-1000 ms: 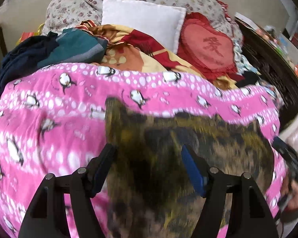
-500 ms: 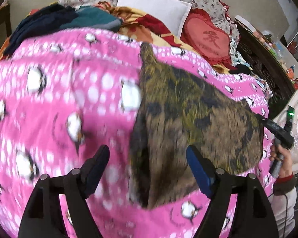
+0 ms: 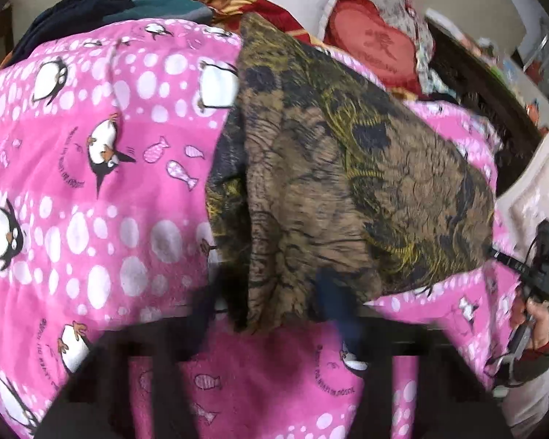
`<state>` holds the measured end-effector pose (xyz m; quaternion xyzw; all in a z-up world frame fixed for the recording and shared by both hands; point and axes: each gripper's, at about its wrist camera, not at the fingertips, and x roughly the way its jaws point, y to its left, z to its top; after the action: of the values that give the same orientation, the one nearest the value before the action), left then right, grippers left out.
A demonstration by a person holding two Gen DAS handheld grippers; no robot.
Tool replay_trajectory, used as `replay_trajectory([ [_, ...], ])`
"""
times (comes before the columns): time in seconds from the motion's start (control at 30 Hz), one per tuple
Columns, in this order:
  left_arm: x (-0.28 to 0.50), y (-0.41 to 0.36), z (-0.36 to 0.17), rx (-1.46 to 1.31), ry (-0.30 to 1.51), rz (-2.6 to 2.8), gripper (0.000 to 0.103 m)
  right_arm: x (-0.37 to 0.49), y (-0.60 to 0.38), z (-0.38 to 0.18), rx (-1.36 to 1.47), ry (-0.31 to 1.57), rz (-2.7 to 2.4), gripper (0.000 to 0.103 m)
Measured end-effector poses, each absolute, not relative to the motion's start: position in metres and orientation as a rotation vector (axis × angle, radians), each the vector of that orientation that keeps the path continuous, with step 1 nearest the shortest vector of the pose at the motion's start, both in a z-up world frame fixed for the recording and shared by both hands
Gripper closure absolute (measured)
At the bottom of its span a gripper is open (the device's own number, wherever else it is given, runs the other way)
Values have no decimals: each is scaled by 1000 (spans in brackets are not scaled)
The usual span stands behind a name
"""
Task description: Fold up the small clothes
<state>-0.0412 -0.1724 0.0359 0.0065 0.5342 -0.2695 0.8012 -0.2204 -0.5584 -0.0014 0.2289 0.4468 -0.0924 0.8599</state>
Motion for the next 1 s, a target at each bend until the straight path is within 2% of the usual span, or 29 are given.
replay_trajectory([
  [0.03,-40,-172,36,19,1153,-578,93,-220,-554,3,450,926,-194,97],
  [0.23,-51,-155,60,6,1116,-635,95,-244,-548,48,413,819,-151,98],
  [0.43,-40,-140,26,-36,1200,-591,96,-234,-558,6,369,959,-226,98],
  [0.53,-38,-131,27,-92,1205,-607,96,-226,-554,2,333,987,-253,97],
  [0.6,-42,-132,36,-51,1189,-601,95,-228,-558,12,362,980,-287,92],
  [0.67,-46,-133,46,4,1164,-579,94,-233,-558,31,369,943,-319,82],
  [0.7,-47,-134,54,32,1132,-567,90,-234,-555,43,364,918,-308,79],
  [0.73,-48,-135,60,55,1103,-553,87,-234,-550,54,361,899,-285,69],
  [0.77,-47,-137,67,76,1074,-540,75,-231,-544,62,362,886,-261,52],
  [0.8,-46,-138,75,87,1043,-531,56,-225,-536,70,362,872,-230,44],
  [0.83,-43,-139,80,83,1023,-530,46,-217,-528,77,358,861,-195,38],
  [0.87,-40,-140,85,68,1003,-530,36,-205,-518,82,345,858,-159,38],
  [1.0,-24,-160,91,80,960,-504,35,-148,-458,93,215,832,-57,38],
])
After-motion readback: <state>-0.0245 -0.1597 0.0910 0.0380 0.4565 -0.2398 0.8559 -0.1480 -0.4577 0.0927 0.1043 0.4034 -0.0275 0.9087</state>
